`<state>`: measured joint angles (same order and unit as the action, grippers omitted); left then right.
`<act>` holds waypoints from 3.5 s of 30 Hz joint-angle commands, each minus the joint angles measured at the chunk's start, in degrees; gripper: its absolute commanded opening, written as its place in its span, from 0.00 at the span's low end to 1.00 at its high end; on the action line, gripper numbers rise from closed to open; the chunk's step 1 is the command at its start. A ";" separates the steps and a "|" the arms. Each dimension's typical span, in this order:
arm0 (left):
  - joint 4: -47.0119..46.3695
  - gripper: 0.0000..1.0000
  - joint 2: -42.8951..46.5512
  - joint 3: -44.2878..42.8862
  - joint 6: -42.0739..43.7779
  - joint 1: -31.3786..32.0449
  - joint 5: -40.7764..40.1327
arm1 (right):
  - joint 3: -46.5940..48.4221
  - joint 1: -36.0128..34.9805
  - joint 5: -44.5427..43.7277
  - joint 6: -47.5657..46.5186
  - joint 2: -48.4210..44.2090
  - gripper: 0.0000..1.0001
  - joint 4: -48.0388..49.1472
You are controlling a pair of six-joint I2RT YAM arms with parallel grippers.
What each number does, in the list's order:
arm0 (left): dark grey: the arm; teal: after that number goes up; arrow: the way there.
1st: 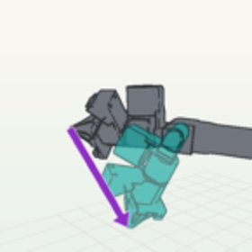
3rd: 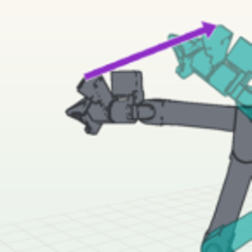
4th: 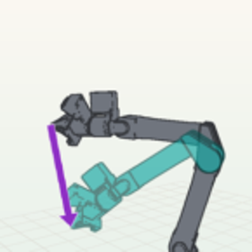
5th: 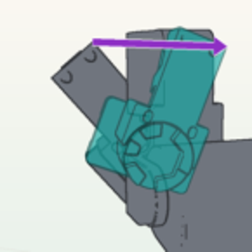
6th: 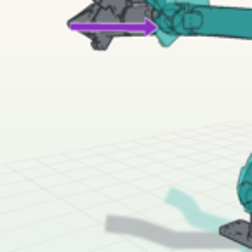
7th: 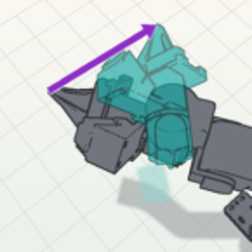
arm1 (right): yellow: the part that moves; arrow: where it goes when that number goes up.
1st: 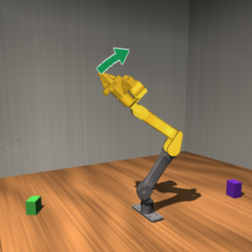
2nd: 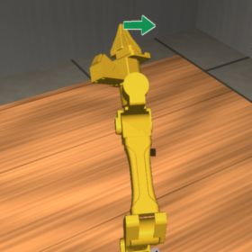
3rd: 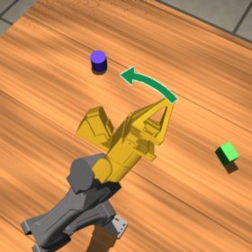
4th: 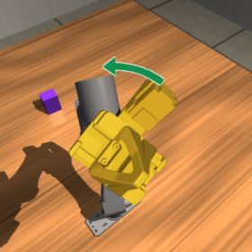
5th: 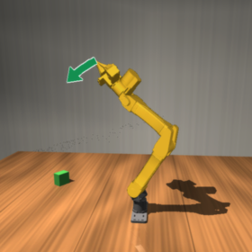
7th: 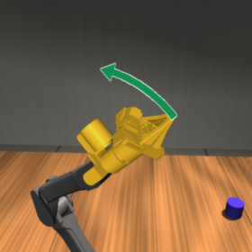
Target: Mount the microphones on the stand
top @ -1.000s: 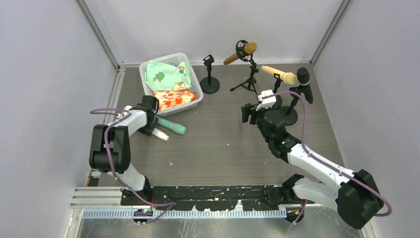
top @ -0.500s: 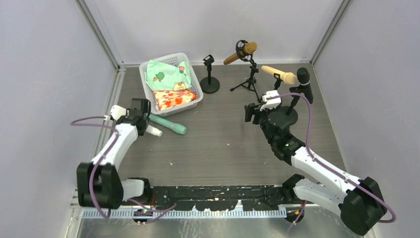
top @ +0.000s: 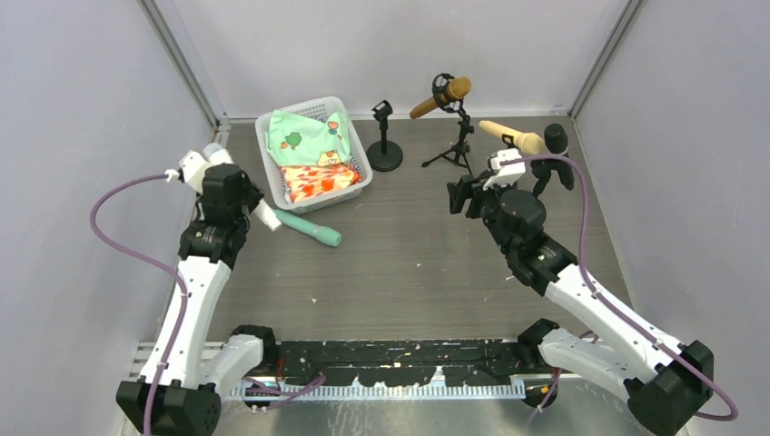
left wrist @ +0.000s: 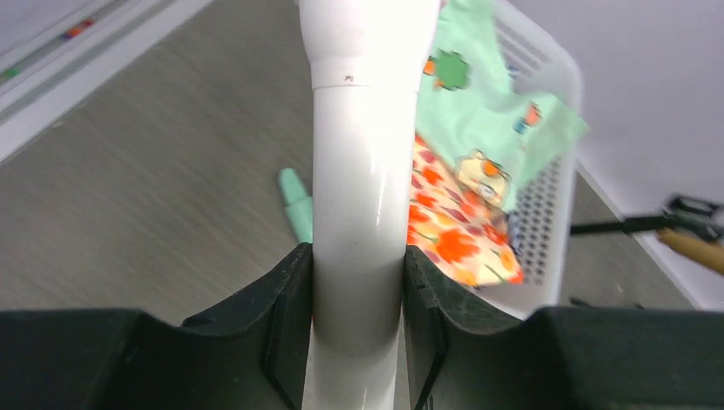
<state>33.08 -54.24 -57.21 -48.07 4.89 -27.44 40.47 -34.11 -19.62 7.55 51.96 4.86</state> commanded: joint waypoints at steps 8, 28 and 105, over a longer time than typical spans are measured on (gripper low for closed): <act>-29.55 0.00 -3.18 -0.80 26.23 29.82 16.01 | 18.12 0.08 17.51 21.07 3.32 0.76 -13.51; -51.54 0.01 -10.12 4.68 33.96 45.03 20.12 | 16.74 0.09 28.68 40.87 5.70 0.76 -0.27; -24.42 0.97 -70.66 -57.57 3.25 23.09 9.07 | 0.10 0.04 2.02 14.22 -14.62 0.01 -5.63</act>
<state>7.70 -123.15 -110.26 -44.66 27.79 -15.55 40.45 -34.02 -16.05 23.42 38.92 -0.99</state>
